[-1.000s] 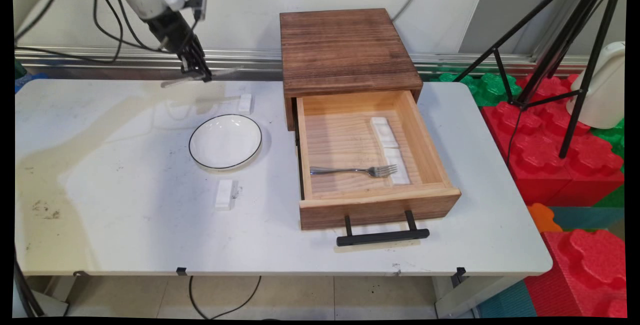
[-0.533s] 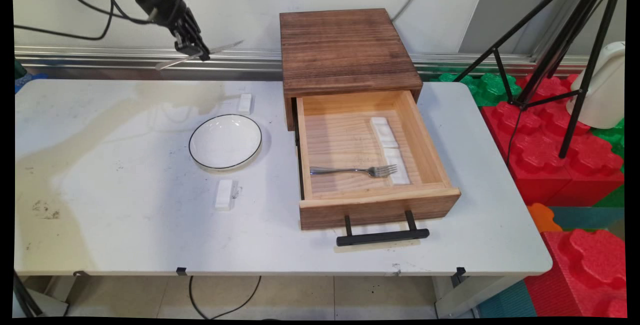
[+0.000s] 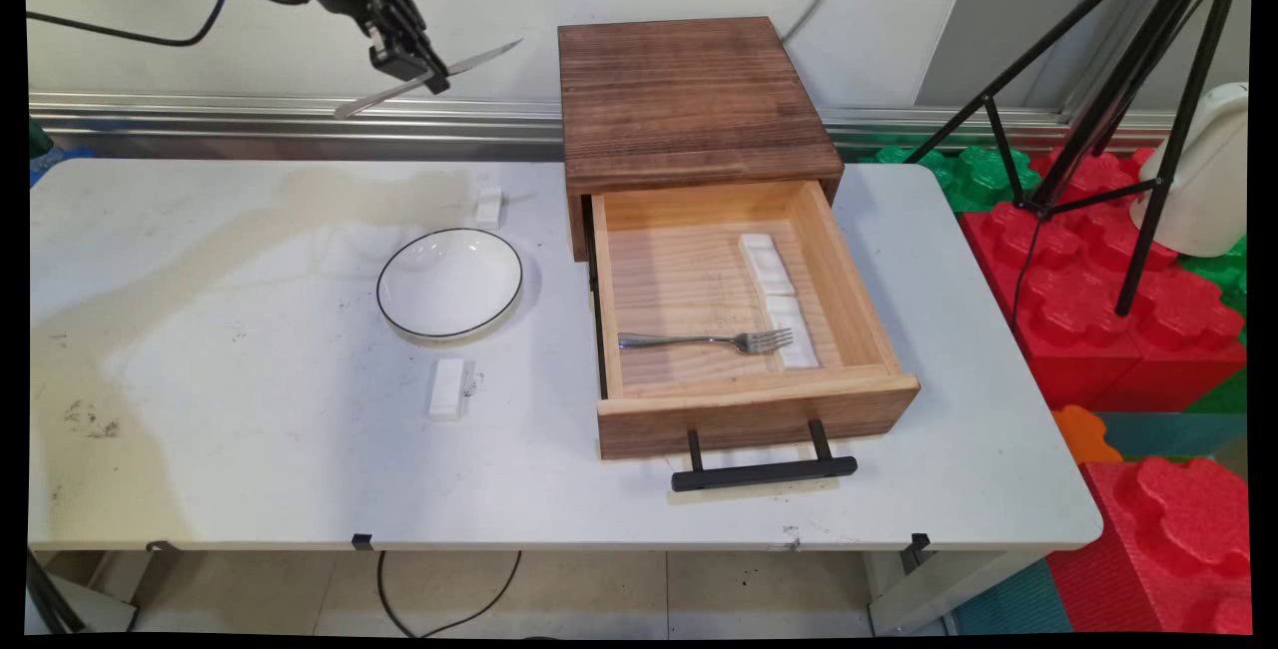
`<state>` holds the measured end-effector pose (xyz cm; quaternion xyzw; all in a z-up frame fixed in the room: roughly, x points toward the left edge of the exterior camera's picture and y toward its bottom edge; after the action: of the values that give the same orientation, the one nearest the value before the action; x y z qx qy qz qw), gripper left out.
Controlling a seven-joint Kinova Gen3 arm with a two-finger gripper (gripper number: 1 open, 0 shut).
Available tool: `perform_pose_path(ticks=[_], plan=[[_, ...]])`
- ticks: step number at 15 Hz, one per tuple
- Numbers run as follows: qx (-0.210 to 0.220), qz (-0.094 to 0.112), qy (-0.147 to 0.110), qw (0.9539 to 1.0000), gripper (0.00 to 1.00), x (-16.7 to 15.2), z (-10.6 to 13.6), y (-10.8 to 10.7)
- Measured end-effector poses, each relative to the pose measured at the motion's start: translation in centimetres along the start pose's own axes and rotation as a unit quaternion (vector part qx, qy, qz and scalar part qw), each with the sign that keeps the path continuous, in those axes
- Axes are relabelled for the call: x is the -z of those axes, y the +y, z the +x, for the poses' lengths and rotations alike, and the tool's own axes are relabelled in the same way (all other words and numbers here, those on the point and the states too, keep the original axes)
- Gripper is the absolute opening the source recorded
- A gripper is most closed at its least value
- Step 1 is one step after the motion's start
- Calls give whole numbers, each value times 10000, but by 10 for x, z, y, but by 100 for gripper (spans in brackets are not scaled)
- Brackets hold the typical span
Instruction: Place the picked object into the drawer
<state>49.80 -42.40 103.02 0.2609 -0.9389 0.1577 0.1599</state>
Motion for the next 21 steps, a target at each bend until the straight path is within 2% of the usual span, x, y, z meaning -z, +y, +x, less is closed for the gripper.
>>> perform_pose_path(ticks=[5, 11, 16, 21], plan=[[-21, -105, 308, 9995, 0, 15, 42, 37], [-55, -293, 612, 9977, 0, 10, 90, 70], [-78, -417, 860, 9954, 0, -10, 133, 92], [-124, -503, 1004, 9936, 0, -48, 172, 109]])
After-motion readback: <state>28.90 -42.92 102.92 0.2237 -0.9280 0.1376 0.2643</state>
